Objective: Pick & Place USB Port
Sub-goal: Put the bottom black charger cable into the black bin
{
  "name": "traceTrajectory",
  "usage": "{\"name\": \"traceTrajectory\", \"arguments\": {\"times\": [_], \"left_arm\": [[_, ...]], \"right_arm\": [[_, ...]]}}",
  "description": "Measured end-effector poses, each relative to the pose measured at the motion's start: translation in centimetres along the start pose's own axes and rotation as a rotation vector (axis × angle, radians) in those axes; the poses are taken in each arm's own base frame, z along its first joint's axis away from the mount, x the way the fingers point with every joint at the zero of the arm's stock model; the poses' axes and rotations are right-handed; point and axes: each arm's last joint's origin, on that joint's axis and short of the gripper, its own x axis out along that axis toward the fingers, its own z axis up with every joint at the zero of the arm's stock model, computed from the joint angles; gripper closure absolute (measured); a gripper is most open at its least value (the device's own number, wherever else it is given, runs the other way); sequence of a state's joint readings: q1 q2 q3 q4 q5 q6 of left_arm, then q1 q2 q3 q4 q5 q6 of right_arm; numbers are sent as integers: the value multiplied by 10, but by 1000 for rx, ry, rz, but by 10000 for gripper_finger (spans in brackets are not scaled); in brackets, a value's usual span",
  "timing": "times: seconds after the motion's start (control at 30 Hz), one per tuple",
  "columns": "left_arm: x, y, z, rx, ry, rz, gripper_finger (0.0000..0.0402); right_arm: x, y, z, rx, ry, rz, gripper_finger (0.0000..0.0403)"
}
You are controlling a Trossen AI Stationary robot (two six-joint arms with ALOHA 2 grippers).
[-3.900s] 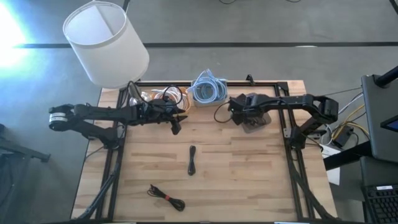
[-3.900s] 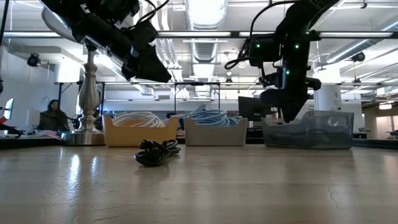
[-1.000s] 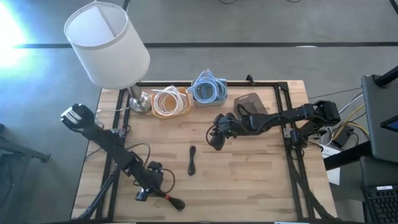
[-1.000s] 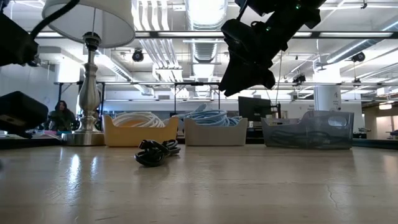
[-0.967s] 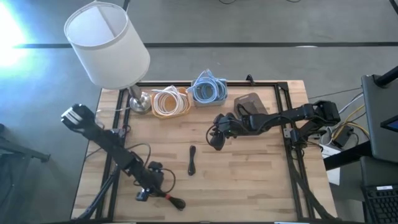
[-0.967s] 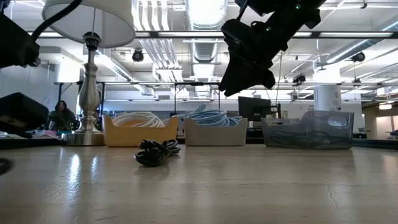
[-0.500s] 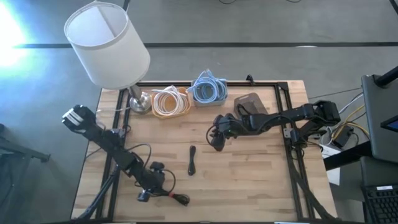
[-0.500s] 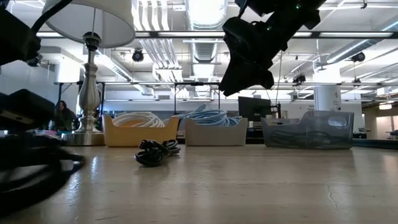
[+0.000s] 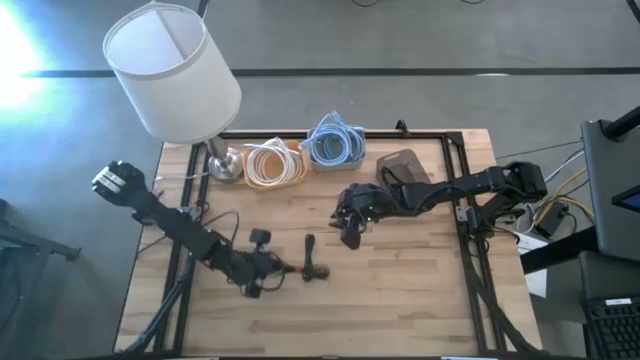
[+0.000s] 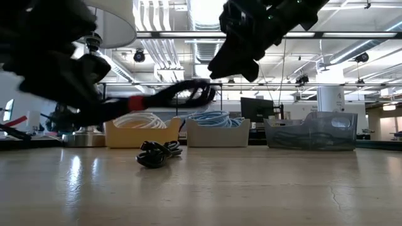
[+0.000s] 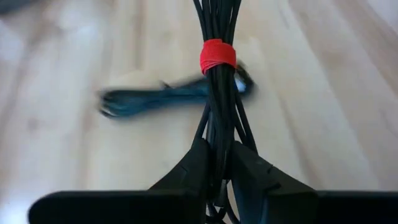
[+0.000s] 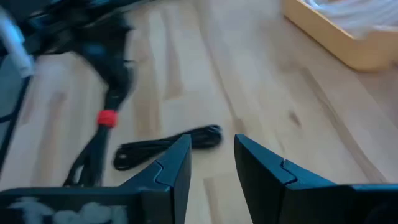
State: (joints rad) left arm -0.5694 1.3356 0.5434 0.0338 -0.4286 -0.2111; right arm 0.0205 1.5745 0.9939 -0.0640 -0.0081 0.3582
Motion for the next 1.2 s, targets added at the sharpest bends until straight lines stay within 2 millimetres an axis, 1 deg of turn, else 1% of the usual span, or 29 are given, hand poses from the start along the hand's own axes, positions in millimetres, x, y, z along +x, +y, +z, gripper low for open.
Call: {"name": "traceTrajectory", "arguments": {"times": [0.07,0.2,0.33,0.47,0.7,0.83,0.97,1.1,1.2], "left_arm": [[0,11,5,-11,-13,32,351],[5,33,7,16,4,97,350],[11,50,9,112,28,118,350],[15,68,16,187,40,166,349],[15,94,38,258,18,249,349],[13,103,51,310,-2,281,349],[11,106,62,349,-25,295,349],[9,107,68,363,-37,306,349],[8,109,70,357,-39,319,349]], "right_arm": [[0,2,1,-43,-9,26,277],[0,2,1,-91,-6,47,264],[0,3,1,-91,-3,56,252],[0,3,1,-90,-1,58,242],[0,2,1,-69,-2,51,236],[0,2,1,-70,-4,44,236],[0,0,2,-69,-14,14,236],[0,-1,2,-56,-29,-29,239],[0,-1,2,-34,-30,-31,250]]}}
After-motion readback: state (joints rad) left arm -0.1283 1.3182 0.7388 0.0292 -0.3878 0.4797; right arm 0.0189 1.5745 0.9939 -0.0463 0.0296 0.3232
